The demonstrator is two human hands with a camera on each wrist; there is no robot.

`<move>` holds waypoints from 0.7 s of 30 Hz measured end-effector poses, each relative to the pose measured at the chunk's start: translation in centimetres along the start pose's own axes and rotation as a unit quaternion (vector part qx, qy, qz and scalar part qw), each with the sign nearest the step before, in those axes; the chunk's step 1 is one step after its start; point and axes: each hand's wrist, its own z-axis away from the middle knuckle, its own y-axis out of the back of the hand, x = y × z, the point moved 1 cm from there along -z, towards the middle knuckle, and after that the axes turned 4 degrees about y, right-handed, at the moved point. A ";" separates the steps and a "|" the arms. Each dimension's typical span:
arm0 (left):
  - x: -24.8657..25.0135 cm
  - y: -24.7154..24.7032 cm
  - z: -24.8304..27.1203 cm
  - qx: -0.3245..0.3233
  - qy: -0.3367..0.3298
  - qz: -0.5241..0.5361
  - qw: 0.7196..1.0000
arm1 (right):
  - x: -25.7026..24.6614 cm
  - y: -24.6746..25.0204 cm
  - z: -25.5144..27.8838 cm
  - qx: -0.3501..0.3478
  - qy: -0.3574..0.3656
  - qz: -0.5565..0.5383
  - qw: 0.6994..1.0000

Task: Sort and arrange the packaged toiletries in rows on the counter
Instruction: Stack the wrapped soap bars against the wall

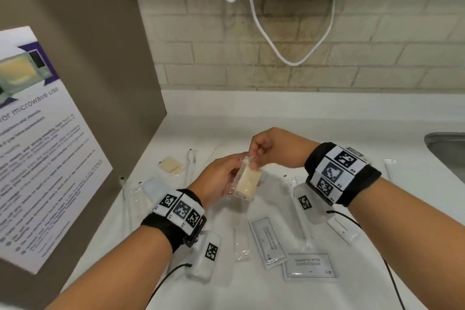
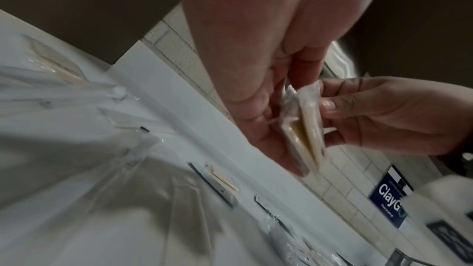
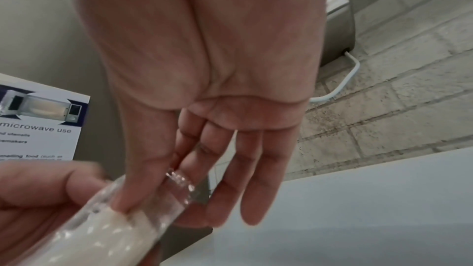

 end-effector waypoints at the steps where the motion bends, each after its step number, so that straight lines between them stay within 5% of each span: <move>1: 0.0 -0.3 -0.2 -0.009 0.000 0.008 1.000 | 0.3 0.3 -0.1 -0.004 -0.003 -0.009 1.000; 9: 0.0 -2.0 -1.9 -0.009 0.005 -0.026 1.000 | 2.7 2.2 -0.8 -0.066 -0.041 -0.081 0.994; 21: -0.2 -3.5 -2.7 -0.034 0.051 -0.028 0.998 | 3.8 3.4 -2.9 -0.165 -0.002 -0.067 0.984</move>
